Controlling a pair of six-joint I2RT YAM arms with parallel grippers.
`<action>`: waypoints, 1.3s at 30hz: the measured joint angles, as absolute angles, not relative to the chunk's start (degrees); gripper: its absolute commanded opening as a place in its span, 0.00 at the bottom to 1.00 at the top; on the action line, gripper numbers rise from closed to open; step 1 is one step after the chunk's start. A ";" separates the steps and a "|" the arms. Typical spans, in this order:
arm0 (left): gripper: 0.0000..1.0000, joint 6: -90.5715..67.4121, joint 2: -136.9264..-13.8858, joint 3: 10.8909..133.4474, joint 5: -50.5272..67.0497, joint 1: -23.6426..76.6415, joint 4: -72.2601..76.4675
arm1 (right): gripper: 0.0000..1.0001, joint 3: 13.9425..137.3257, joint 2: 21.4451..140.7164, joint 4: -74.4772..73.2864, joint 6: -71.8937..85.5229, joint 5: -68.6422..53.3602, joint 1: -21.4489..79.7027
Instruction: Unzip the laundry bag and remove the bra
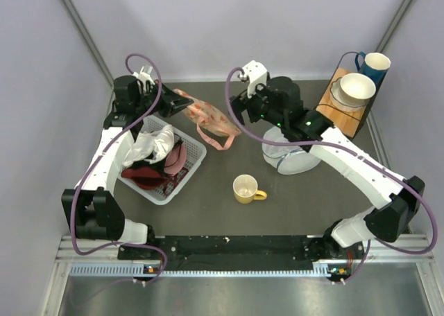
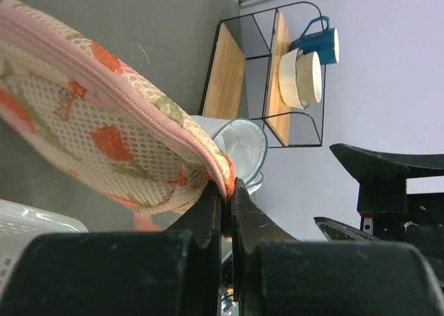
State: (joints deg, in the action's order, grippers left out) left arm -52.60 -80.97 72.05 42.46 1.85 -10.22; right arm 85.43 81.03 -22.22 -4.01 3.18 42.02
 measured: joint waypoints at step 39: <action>0.99 -52.69 -77.52 77.19 46.41 -0.32 -0.01 | 0.00 83.42 91.79 -4.40 -4.86 -18.94 33.95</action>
State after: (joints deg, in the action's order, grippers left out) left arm -52.69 -77.52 77.19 46.41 -0.32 -0.01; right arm 83.42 91.79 -4.40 -4.86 -18.94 33.95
